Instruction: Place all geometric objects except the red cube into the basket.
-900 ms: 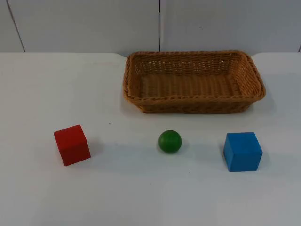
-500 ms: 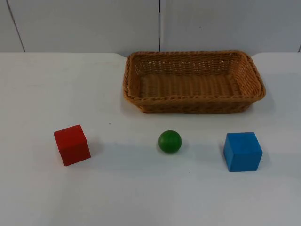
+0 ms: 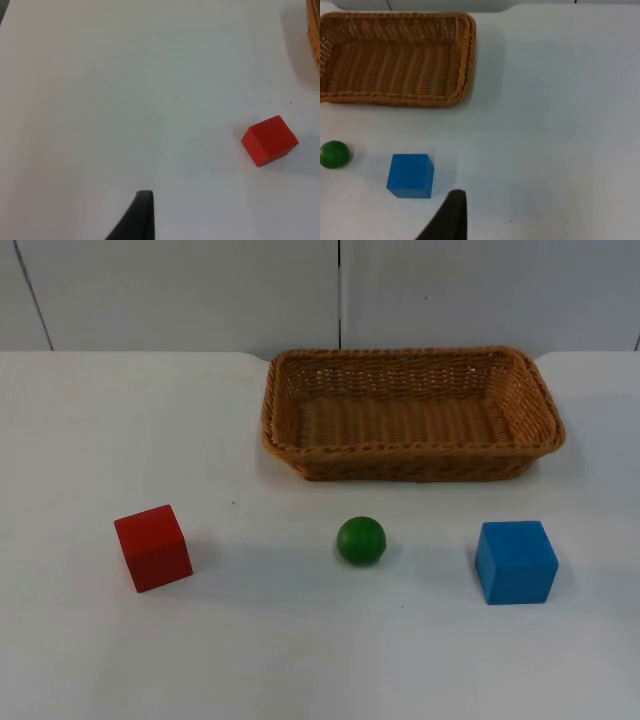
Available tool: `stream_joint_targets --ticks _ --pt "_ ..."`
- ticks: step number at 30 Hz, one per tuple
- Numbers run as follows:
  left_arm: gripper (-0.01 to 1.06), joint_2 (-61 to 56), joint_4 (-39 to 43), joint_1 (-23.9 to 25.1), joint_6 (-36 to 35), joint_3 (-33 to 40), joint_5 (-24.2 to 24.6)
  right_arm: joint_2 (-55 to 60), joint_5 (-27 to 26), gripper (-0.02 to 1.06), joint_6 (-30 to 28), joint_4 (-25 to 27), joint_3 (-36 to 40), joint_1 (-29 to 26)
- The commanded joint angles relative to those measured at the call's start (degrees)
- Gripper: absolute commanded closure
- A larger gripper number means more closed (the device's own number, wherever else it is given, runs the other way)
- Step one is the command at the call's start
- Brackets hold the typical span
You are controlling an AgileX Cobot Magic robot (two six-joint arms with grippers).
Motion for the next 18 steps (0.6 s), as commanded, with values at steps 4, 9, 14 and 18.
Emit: stream_joint_targets --ticks 4,9,14,18 --pt "0.0 2.4 -1.4 -0.4 -0.4 -0.3 -2.0 4.7 -1.4 -0.01 -0.9 -0.4 -0.4 -0.3" --pt "0.0 3.1 -4.7 -0.4 1.8 -0.3 -1.8 5.9 -1.4 -0.01 -0.9 -0.4 -0.4 -0.3" --pt "0.0 5.3 -11.2 -0.4 7.8 -0.4 -1.2 5.9 -1.3 -0.01 -0.9 -0.4 -0.4 -0.3" --pt "0.0 10.8 -16.0 -0.4 13.8 -0.4 0.3 5.9 -1.2 -0.01 -0.9 0.1 -0.4 -0.3"
